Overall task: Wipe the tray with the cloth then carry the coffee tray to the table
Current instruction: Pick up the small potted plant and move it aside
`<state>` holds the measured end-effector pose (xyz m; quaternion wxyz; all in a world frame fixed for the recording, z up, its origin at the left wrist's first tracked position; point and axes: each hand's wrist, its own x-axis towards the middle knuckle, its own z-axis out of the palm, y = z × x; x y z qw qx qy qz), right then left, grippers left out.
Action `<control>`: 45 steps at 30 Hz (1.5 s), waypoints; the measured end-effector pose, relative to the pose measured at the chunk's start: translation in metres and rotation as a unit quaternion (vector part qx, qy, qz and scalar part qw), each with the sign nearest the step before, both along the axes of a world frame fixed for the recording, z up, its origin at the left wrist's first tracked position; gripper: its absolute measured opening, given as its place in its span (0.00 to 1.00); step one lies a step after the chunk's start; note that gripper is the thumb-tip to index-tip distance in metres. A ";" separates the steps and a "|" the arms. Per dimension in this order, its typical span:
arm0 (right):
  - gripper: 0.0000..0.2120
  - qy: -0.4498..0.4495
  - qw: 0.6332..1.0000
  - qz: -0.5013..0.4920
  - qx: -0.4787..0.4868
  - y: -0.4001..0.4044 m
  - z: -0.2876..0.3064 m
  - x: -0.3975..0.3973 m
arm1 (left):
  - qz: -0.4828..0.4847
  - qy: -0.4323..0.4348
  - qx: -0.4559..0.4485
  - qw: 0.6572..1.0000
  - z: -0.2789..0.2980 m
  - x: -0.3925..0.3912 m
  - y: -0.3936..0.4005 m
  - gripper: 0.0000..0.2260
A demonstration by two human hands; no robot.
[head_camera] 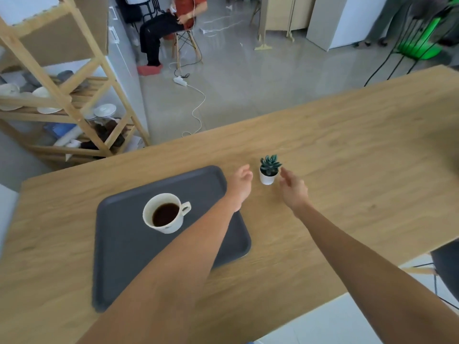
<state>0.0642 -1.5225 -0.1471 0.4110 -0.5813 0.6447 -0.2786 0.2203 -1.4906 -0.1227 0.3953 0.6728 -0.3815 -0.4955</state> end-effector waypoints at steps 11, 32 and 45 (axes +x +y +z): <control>0.16 -0.123 0.991 0.062 -0.006 -0.034 0.001 0.026 | 0.012 0.068 -0.021 0.997 0.009 0.013 -0.021 0.19; 0.17 -0.179 0.905 0.383 0.046 0.088 0.082 0.416 | 0.316 -0.033 -0.062 0.946 0.034 0.376 0.152 0.21; 0.22 -0.090 0.898 0.422 0.088 0.145 0.019 0.579 | 0.401 0.055 -0.037 0.914 -0.040 0.514 0.206 0.21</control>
